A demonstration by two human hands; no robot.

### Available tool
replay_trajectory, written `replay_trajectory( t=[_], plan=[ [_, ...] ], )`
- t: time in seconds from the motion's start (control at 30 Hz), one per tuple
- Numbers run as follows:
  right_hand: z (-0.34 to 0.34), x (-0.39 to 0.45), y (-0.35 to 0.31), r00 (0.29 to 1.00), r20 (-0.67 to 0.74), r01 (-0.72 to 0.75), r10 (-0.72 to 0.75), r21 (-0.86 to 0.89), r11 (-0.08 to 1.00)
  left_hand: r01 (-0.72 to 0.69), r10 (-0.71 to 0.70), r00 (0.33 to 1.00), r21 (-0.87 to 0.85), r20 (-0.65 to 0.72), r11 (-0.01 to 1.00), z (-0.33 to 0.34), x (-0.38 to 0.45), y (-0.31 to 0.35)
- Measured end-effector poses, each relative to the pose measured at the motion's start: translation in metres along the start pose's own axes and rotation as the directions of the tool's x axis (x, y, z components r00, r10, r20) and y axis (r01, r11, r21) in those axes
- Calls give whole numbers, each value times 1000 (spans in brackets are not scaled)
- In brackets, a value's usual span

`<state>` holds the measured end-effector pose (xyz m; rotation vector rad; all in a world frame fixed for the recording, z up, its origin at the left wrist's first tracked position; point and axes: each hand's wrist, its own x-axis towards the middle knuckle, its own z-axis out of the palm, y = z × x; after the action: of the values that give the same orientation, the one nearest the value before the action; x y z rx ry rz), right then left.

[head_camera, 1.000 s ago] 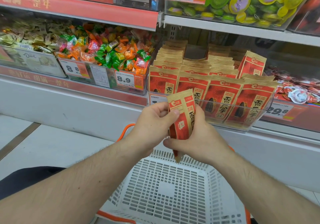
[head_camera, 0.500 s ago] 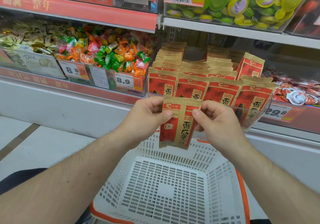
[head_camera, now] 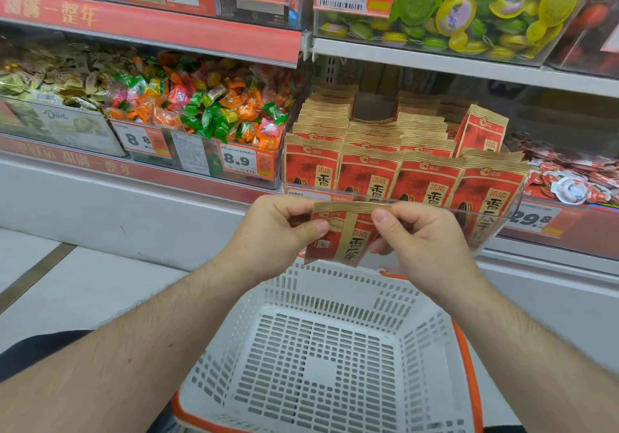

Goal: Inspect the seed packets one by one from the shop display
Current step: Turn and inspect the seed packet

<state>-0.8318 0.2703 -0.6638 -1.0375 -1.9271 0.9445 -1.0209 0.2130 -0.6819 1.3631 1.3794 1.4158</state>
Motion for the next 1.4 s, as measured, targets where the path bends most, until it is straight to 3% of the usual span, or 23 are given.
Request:
replay_trajectory(
  t=[0.17, 0.37, 0.63, 0.77, 0.97, 1.2, 1.4],
  plan=[
    [-1, 2, -1, 999, 26, -24, 23, 51, 998, 43, -42, 999, -77, 11, 996, 3, -1, 1],
    [-3, 4, 4, 965, 211, -164, 158, 10, 986, 133, -143, 989, -244, -23, 961, 1, 4, -1],
    [-3, 6, 10, 972, 124, -203, 201, 4, 979, 325, -296, 939, -169, 175, 931, 0, 2, -3],
    [-3, 7, 7, 962, 139, -247, 234, 86, 965, 292, -273, 952, -143, 142, 945, -1, 3, -5],
    [-9, 6, 4, 885, 341, -344, 316, 23, 939, 283, -263, 958, -251, 112, 925, -1, 4, -3],
    [-9, 4, 2, 885, 332, -368, 327, 68, 927, 378, -293, 903, -255, 316, 890, -9, 4, -4],
    [-14, 4, 0, 831, 448, -435, 331, 152, 887, 342, -251, 915, -276, 316, 898, -10, 4, -5]
  ],
)
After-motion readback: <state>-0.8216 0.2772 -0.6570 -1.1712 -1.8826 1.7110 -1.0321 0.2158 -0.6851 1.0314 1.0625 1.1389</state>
